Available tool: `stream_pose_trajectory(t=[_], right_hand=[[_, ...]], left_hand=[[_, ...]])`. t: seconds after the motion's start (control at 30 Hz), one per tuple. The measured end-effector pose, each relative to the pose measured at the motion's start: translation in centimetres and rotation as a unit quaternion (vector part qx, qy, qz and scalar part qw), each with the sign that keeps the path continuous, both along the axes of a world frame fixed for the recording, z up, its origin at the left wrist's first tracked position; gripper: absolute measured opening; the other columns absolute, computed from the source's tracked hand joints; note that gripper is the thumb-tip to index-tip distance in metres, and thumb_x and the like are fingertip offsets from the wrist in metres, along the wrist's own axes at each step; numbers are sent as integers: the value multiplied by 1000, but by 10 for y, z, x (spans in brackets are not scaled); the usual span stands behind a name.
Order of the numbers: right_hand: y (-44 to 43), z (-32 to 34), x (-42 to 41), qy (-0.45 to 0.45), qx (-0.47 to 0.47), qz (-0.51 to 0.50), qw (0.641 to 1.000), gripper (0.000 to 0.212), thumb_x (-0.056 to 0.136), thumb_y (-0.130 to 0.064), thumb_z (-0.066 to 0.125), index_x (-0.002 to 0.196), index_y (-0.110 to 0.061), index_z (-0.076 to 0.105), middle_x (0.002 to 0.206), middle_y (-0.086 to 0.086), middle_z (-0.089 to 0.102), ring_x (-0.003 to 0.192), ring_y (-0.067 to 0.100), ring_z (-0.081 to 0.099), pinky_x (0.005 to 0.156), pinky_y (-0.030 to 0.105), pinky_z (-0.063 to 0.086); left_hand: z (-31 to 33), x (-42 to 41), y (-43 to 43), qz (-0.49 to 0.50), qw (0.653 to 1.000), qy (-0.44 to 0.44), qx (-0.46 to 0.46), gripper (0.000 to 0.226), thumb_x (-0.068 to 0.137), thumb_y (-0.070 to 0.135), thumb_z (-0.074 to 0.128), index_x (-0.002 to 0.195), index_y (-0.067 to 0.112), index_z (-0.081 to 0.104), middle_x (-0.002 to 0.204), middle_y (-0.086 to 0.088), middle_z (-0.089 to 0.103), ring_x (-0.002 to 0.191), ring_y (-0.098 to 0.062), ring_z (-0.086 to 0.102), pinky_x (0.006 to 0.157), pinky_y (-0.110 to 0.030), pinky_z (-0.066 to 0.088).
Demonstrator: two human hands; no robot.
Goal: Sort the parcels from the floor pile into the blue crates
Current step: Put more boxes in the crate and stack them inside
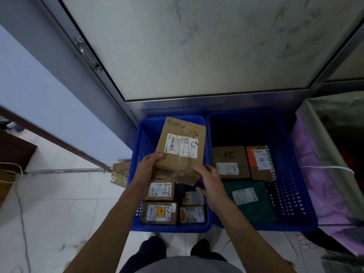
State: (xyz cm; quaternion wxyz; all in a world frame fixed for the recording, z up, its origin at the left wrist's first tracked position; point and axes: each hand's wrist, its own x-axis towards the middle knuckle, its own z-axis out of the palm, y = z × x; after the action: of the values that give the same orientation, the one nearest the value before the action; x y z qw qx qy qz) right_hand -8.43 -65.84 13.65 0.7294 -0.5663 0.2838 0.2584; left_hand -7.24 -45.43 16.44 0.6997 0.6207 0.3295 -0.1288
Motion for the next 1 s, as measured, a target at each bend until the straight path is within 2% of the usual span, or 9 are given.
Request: stream_pose_trajectory(t=[0.07, 0.2, 0.33, 0.4, 0.47, 0.63, 0.73, 0.87, 1.0], right_hand=[[-1, -2, 1, 7, -10, 24, 1000, 60, 92, -41, 69, 144, -25, 43, 135, -1, 54, 117, 16, 55, 97, 40, 51], [-13, -1, 11, -6, -20, 23, 1000, 64, 96, -36, 66, 151, -21, 37, 137, 0, 54, 123, 18, 55, 106, 43, 48], [-28, -1, 18, -39, -52, -6, 998, 64, 100, -35, 62, 155, -23, 31, 137, -1, 53, 118, 18, 60, 102, 41, 52], [-33, 1, 21, -63, -56, -24, 996, 65, 100, -38, 60, 156, -25, 30, 138, -2, 52, 118, 18, 60, 102, 41, 51], [-34, 2, 22, -91, -60, -46, 993, 64, 100, -46, 57, 157, -27, 32, 140, -3, 51, 122, 17, 58, 105, 43, 49], [-25, 5, 22, -113, 0, -51, 992, 70, 88, -74, 52, 145, -33, 51, 138, -3, 61, 124, 15, 60, 100, 48, 53], [-10, 10, 23, -143, 12, -23, 989, 57, 95, -66, 46, 139, -31, 55, 129, 0, 67, 118, 16, 64, 89, 40, 57], [22, 18, 31, -135, -29, -75, 988, 72, 82, -74, 61, 138, -29, 56, 127, 1, 69, 114, 18, 67, 82, 35, 61], [53, 15, 40, -101, -45, -142, 984, 80, 75, -71, 70, 140, -28, 53, 127, -2, 67, 115, 17, 65, 84, 38, 61]], left_hand=[[3, 7, 10, -2, 999, -29, 28, 40, 87, 34, 71, 123, 20, 62, 117, -10, 69, 98, -24, 70, 72, -34, 59], [13, 22, 33, -36, 993, -67, 90, 65, 62, 50, 81, 122, 30, 67, 121, -7, 69, 106, -24, 69, 92, -44, 58], [29, 32, 45, -101, 984, -96, 110, 50, 79, 40, 75, 127, 28, 67, 117, -2, 72, 100, -15, 71, 76, -22, 55], [36, 36, 50, -135, 982, -90, 98, 60, 71, 48, 75, 126, 25, 68, 114, 0, 74, 102, -16, 71, 75, -20, 54], [38, 40, 54, -174, 978, -73, 90, 70, 62, 56, 72, 125, 26, 68, 115, 0, 74, 109, -22, 69, 85, -27, 53], [31, 48, 62, -257, 965, -46, 28, 58, 71, 55, 68, 120, 25, 68, 127, -15, 67, 118, -31, 63, 106, -45, 48], [21, 52, 70, -246, 968, -52, -20, 45, 81, 48, 66, 120, 24, 68, 130, -16, 66, 116, -31, 63, 105, -45, 49], [18, 60, 85, -175, 983, -53, 7, 36, 95, 50, 59, 110, 21, 72, 117, -7, 74, 115, -27, 66, 102, -44, 52], [17, 62, 102, -187, 982, -19, 14, 36, 95, 58, 57, 103, 29, 77, 105, 2, 78, 98, -14, 73, 86, -33, 56]])
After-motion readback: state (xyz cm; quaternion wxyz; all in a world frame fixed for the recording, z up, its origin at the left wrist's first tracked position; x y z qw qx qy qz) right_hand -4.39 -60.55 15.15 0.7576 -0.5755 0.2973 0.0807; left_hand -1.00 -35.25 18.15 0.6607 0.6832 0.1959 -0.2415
